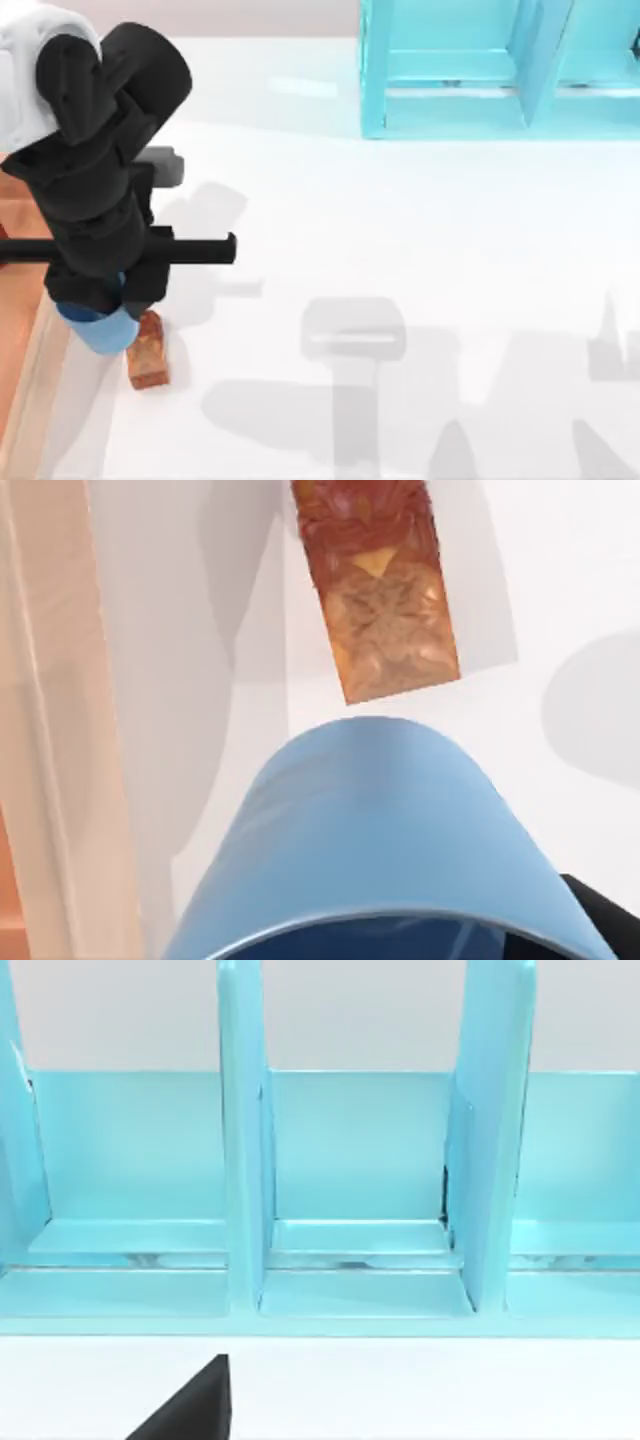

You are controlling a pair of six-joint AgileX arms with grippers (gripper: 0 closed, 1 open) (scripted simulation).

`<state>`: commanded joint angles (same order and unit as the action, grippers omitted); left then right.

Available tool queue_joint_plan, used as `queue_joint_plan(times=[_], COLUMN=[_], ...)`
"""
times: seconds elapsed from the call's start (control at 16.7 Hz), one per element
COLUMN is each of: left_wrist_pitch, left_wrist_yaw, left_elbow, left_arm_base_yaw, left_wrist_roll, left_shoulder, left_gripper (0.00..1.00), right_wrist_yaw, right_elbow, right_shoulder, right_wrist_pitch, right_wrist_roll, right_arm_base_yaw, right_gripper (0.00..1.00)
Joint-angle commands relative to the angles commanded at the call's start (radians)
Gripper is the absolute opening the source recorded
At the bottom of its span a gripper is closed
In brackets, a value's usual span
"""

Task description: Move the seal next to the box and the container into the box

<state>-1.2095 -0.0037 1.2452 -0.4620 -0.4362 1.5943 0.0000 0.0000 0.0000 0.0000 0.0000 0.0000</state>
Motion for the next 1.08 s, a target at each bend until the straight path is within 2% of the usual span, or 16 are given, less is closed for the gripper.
queue_joint_plan(times=[0.18,0.54,0.66,0.84,1.08], left_wrist_pitch=[0.003,0.01,0.017,0.027,0.026], left_wrist_yaw=[-0.005,-0.018,-0.02,-0.019,-0.021], left_elbow=[-0.029,-0.166,-0.206,-0.238,-0.237], left_arm_base_yaw=[0.126,0.535,0.637,0.71,0.709], left_wrist_roll=[0.124,0.532,0.634,0.707,0.71], left_shoulder=[-0.044,-0.148,-0.182,-0.218,-0.215], left_gripper=[0.0,0.0,0.0,0.0,0.0], right_wrist_yaw=[0.0,0.0,0.0,0.0,0.0], right_elbow=[0.0,0.0,0.0,0.0,0.0], right_shoulder=[0.0,0.0,0.0,0.0,0.0], right_wrist_pitch=[0.0,0.0,0.0,0.0,0.0], right_wrist_roll=[0.0,0.0,0.0,0.0,0.0], right_arm_base_yaw=[0.0,0.0,0.0,0.0,0.0], right_gripper=[1.0,1.0,1.0,1.0,1.0])
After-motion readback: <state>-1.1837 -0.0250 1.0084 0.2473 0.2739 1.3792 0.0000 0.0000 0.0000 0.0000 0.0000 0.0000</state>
